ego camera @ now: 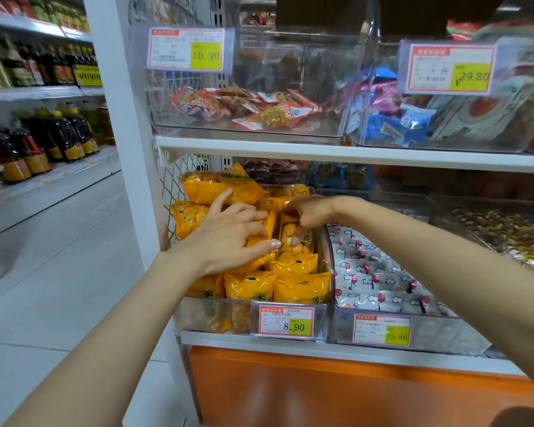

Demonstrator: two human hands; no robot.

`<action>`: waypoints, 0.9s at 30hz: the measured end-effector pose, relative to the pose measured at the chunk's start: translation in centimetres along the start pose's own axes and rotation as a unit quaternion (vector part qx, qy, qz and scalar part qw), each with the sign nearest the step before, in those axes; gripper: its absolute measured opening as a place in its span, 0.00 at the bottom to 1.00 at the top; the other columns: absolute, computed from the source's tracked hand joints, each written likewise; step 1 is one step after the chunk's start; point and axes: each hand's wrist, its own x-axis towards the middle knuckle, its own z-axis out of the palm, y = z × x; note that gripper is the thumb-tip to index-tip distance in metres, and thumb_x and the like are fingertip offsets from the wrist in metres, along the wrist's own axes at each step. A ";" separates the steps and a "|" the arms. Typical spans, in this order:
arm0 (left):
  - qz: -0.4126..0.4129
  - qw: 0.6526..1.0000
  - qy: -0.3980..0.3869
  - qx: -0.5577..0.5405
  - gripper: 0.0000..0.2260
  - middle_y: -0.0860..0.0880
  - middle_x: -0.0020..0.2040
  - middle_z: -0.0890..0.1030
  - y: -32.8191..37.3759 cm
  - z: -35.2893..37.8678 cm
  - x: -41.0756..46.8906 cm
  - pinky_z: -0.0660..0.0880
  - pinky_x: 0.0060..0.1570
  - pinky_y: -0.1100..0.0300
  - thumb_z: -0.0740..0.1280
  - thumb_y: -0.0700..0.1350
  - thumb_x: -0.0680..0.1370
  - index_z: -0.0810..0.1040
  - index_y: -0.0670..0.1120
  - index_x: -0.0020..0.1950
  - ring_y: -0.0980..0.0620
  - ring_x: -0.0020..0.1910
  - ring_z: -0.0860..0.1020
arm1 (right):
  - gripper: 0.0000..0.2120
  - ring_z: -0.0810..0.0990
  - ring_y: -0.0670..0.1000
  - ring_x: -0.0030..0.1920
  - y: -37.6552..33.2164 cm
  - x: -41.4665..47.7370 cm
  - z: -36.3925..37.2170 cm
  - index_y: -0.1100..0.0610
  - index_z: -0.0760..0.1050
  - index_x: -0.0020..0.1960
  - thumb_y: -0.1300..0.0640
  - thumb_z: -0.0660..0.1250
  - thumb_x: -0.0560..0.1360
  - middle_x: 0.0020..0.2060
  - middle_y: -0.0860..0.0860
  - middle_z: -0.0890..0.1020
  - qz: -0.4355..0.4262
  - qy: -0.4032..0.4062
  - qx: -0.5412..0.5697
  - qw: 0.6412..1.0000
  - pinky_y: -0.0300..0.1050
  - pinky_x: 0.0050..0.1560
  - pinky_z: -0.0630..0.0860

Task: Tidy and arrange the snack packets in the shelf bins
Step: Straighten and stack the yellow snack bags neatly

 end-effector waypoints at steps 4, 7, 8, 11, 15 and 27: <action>-0.002 1.000 -0.005 0.000 0.38 0.58 0.72 0.66 0.1 0.0 0.0 0.33 0.71 0.52 0.35 0.70 0.68 0.76 0.58 0.61 0.60 0.72 0.58 | 0.32 0.73 0.56 0.64 -0.1 -0.1 -1.1 0.60 0.67 0.69 0.52 0.74 0.69 0.63 0.54 0.75 0.010 0.028 0.006 1.000 0.45 0.61 0.70; 0.000 1.000 -0.001 0.001 0.37 0.58 0.71 0.67 0.1 0.0 0.1 0.33 0.71 0.52 0.36 0.69 0.69 0.76 0.58 0.61 0.59 0.71 0.59 | 0.32 0.73 0.55 0.62 -0.1 -0.5 -1.8 0.60 0.69 0.68 0.50 0.74 0.68 0.63 0.54 0.75 0.007 0.034 0.012 0.999 0.45 0.63 0.69; 0.000 1.000 0.002 -0.002 0.37 0.58 0.71 0.67 0.2 -0.1 0.1 0.33 0.71 0.53 0.36 0.69 0.69 0.76 0.57 0.61 0.59 0.71 0.59 | 0.33 0.73 0.55 0.62 -0.1 -0.7 -1.9 0.60 0.69 0.68 0.49 0.74 0.68 0.63 0.54 0.75 0.010 0.034 0.015 0.999 0.46 0.65 0.69; 0.007 1.000 0.016 -0.017 0.35 0.58 0.69 0.69 0.4 -0.2 0.2 0.34 0.71 0.52 0.38 0.68 0.70 0.76 0.56 0.61 0.59 0.70 0.60 | 0.32 0.74 0.56 0.62 0.3 -1.3 -1.8 0.60 0.69 0.67 0.48 0.74 0.68 0.63 0.54 0.75 0.013 0.029 0.026 0.999 0.46 0.63 0.70; 0.007 0.998 0.037 -0.043 0.24 0.57 0.67 0.72 0.8 -0.6 0.4 0.36 0.71 0.51 0.52 0.65 0.75 0.77 0.54 0.60 0.58 0.69 0.62 | 0.35 0.71 0.52 0.62 0.9 -2.2 -0.7 0.56 0.66 0.70 0.48 0.75 0.68 0.66 0.53 0.72 -0.003 0.058 0.067 0.996 0.42 0.59 0.68; -0.048 0.986 0.092 -0.127 0.26 0.51 0.66 0.71 2.8 -0.5 1.7 0.63 0.63 0.59 0.69 0.52 0.74 0.67 0.49 0.70 0.53 0.65 0.66 | 0.19 0.76 0.50 0.51 2.3 -7.0 -0.4 0.57 0.73 0.58 0.55 0.73 0.71 0.51 0.51 0.77 0.040 0.355 0.379 0.853 0.36 0.46 0.72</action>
